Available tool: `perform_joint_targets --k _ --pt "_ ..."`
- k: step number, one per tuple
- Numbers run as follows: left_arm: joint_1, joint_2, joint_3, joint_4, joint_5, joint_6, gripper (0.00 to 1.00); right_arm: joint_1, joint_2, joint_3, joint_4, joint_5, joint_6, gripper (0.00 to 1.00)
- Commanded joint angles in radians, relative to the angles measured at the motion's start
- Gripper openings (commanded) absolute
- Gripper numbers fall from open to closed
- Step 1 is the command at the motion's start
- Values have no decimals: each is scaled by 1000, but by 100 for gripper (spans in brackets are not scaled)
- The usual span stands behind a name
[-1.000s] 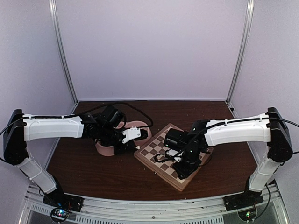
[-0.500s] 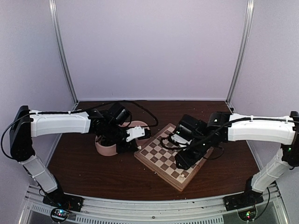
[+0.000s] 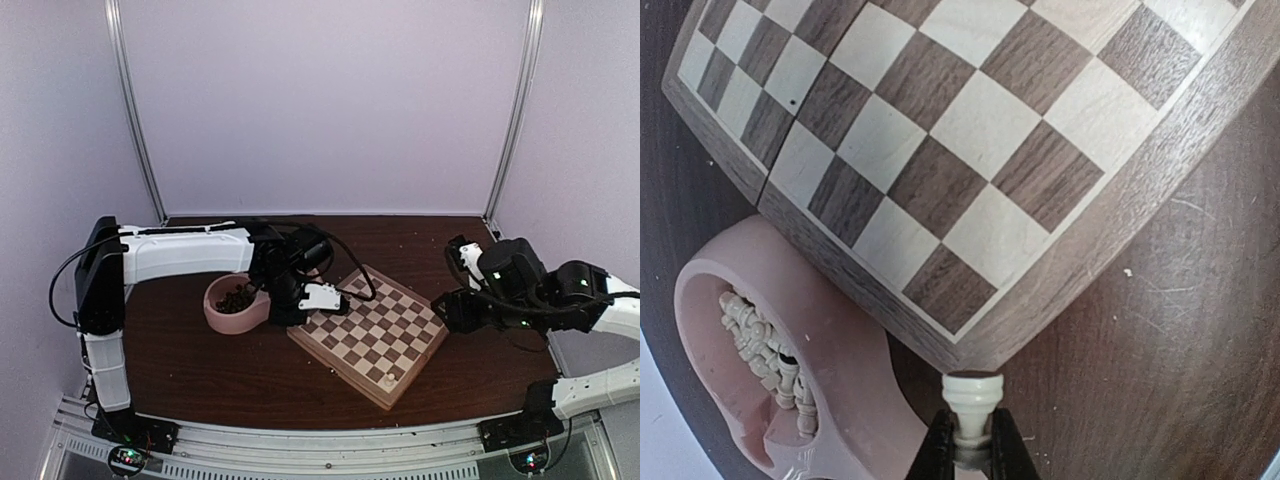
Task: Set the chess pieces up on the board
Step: Place the pawn on the chessboard.
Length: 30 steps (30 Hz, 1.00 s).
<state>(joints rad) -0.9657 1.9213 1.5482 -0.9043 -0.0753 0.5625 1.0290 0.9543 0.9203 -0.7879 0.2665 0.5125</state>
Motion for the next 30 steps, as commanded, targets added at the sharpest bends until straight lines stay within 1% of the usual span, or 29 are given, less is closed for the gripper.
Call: perform_joint_targets --k 1,6,10,12,14,16,20,22,26,28,30 --pt "-21 101 145 -193 -90 44 1 -9 -143 -78 70 126 50 57" --pt "-47 210 298 -310 -140 61 3 -14 -243 -128 75 157 60 59" --pt "-62 301 430 -405 -148 58 6 -15 -252 -132 67 157 56 59" --pt "-71 344 484 -451 -185 55 8 -15 -245 -129 63 156 52 59" --pt "-82 380 521 -494 -242 59 8 -16 -239 -129 62 156 50 59" --pt "-90 407 550 -525 -285 57 8 -17 -233 -130 67 155 46 59" --pt "-93 436 592 -547 -289 53 10 -16 -228 -136 82 156 40 59" --pt "-97 445 598 -546 -292 56 13 -19 -226 -138 87 153 40 59" --pt "-105 462 608 -540 -296 57 14 -18 -227 -144 91 152 47 60" --pt "-106 468 611 -535 -292 60 18 -18 -232 -147 89 153 51 60" --pt "-108 470 610 -528 -286 61 25 -18 -242 -150 86 152 54 60"
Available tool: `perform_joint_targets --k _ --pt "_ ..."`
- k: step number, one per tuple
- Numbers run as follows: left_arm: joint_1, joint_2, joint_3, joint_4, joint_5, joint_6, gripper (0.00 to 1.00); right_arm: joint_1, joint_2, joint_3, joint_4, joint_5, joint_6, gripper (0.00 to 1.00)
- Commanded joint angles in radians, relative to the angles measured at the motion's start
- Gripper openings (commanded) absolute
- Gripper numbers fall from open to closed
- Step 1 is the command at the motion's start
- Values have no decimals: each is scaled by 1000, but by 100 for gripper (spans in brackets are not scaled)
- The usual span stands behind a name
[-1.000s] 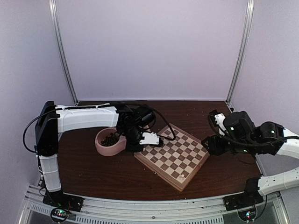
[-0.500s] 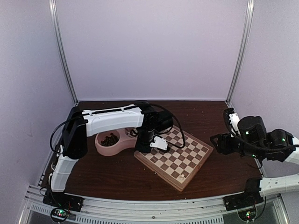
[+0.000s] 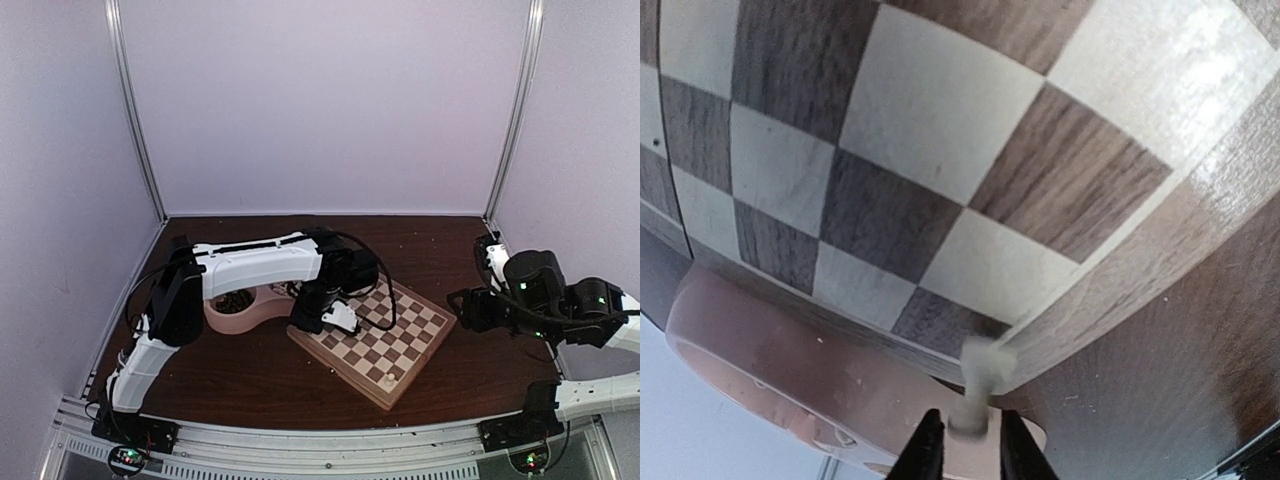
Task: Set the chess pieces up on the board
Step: Place the pawn on the chessboard.
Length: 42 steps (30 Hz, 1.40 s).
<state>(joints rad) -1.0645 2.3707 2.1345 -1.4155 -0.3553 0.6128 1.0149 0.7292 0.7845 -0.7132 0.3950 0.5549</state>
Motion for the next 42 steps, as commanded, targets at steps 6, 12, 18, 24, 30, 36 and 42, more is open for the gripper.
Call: perform_joint_targets --k 6,12,18,24,30,36,42 --pt "-9 19 24 32 12 7 38 -4 -33 -16 -1 24 13 60" --pt "-8 -54 11 102 63 -25 46 -4 -28 -7 -7 15 5 60" --pt "-9 -213 -109 208 119 -68 77 -4 -21 -1 -7 17 -1 60" --pt "-7 -448 -352 487 40 -246 98 -5 -6 -5 8 10 -9 61" --pt "1 -583 -558 736 -510 -703 98 -6 58 9 55 -32 -46 63" --pt "49 -573 -552 573 -286 -961 98 -6 272 115 92 -163 -105 65" --pt "58 -571 -613 639 -74 -1055 89 -6 397 193 117 -186 -106 64"
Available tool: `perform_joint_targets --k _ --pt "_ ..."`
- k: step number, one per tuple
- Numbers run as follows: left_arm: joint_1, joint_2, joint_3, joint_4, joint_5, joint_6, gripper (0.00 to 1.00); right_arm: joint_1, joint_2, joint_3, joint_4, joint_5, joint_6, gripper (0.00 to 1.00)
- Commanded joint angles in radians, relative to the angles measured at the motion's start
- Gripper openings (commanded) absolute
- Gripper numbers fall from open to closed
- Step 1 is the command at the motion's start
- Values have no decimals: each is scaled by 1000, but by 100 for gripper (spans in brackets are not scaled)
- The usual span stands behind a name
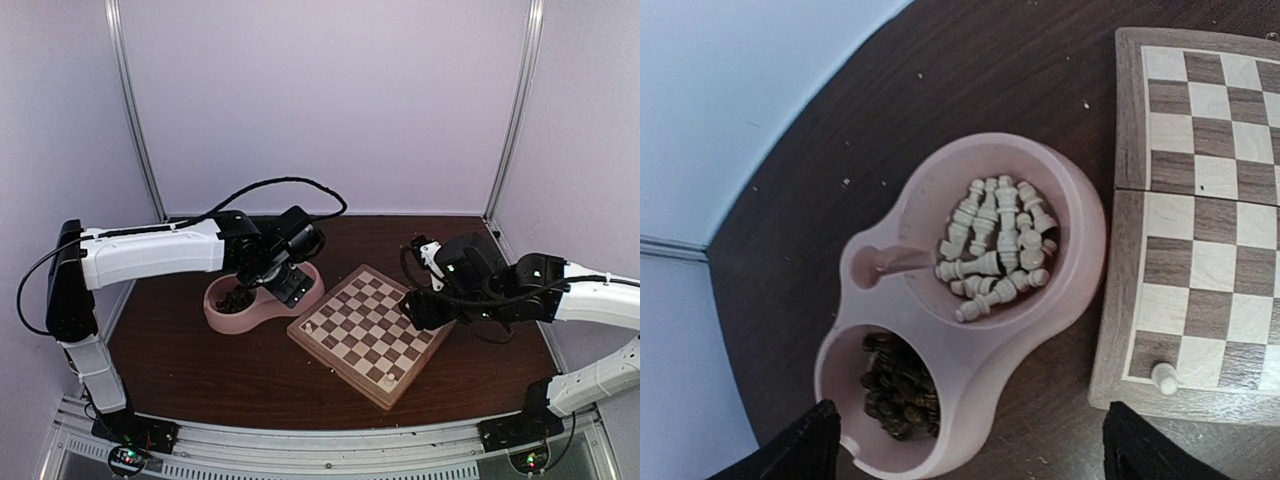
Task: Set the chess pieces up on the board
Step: Place the pawn on the chessboard, then pick up the pawn from the chessboard.
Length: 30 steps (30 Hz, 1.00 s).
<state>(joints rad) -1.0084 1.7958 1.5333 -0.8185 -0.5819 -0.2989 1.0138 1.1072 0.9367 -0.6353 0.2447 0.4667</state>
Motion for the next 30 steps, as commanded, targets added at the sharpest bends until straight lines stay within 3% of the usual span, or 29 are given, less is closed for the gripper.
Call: perform_joint_targets --k 1,5,8,18,30 --pt "3 16 -5 42 187 -158 87 -4 19 40 50 -34 -14 64" --pt "3 71 19 42 268 -224 80 -5 8 31 70 -8 7 64" --pt "4 115 42 39 288 -264 69 -5 -4 25 64 12 19 63" --pt "31 204 60 23 369 -335 54 -6 -68 -17 60 42 27 63" --pt "31 231 43 25 478 -342 47 -6 -69 -25 59 52 23 64"
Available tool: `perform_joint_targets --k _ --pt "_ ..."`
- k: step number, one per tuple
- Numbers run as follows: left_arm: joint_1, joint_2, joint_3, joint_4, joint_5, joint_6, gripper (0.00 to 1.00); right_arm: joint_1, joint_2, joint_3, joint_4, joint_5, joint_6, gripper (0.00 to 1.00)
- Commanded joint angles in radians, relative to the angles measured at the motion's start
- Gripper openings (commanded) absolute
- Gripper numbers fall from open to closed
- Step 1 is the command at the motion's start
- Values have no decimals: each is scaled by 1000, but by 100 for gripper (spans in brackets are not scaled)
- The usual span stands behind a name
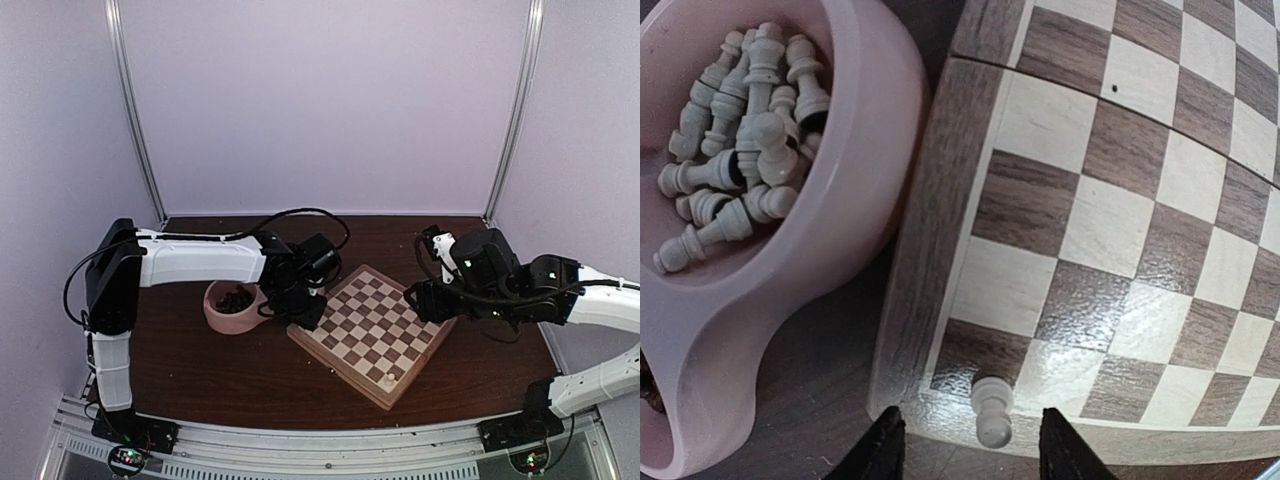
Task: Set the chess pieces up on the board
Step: Pick up the pawn from the chessboard.
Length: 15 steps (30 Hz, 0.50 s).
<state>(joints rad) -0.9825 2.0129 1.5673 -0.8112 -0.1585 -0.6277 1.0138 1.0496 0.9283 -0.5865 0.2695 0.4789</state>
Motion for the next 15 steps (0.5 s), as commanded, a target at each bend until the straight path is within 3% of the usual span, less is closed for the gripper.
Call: perform_joint_targets --k 1,15 --pt "4 14 6 18 54 -15 46 -6 -11 -19 10 27 11 64" --pt "4 39 5 17 71 -13 30 -6 -19 -25 -1 29 10 64"
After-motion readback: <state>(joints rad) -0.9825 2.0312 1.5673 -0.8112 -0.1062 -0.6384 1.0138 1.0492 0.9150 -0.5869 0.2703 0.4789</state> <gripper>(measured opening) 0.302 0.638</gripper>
